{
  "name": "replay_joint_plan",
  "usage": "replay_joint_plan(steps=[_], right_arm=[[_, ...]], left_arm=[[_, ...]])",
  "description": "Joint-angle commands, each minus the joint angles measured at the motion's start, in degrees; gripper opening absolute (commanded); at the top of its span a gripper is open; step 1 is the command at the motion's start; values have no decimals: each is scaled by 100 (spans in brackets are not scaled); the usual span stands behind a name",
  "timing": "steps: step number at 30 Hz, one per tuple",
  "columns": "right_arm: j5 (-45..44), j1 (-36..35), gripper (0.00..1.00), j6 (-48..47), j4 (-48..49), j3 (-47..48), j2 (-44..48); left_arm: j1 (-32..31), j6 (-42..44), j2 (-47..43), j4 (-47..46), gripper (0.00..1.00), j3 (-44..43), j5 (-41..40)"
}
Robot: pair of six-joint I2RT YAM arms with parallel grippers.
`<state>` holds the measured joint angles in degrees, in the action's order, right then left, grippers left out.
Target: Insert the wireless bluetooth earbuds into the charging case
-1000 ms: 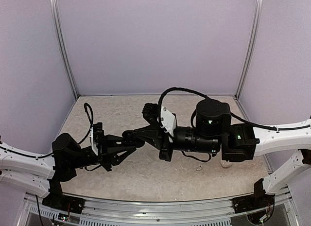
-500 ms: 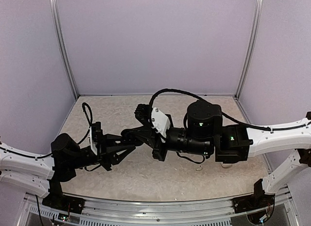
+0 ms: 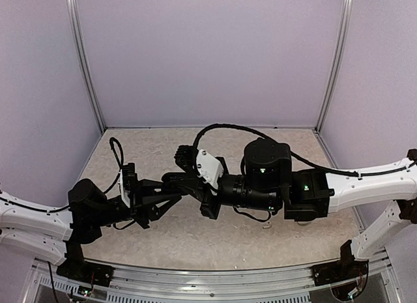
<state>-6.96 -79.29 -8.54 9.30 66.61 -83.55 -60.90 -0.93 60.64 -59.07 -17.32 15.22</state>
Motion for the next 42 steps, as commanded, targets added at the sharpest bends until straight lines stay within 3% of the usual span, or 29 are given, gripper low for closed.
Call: replay_joint_plan(steps=[1, 10, 16, 23, 29, 42], right_arm=[[54, -105, 0, -102, -259, 194, -152], [198, -105, 0, -130, -531, 230, -125], [225, -106, 17, -172, -537, 228, 58], [385, -105, 19, -261, -522, 292, 214], [402, -105, 12, -305, -406, 204, 347], [277, -104, 7, -326, -535, 399, 98]], left_arm=[[-44, 75, -62, -202, 0, 10, -47], [-39, 75, -93, -193, 0, 36, -12], [-39, 75, -90, -184, 0, 60, -7], [-36, 75, -88, -179, 0, 75, 7], [-49, 75, -96, -184, 0, 89, 22], [-84, 214, -41, -127, 0, 2, 67]])
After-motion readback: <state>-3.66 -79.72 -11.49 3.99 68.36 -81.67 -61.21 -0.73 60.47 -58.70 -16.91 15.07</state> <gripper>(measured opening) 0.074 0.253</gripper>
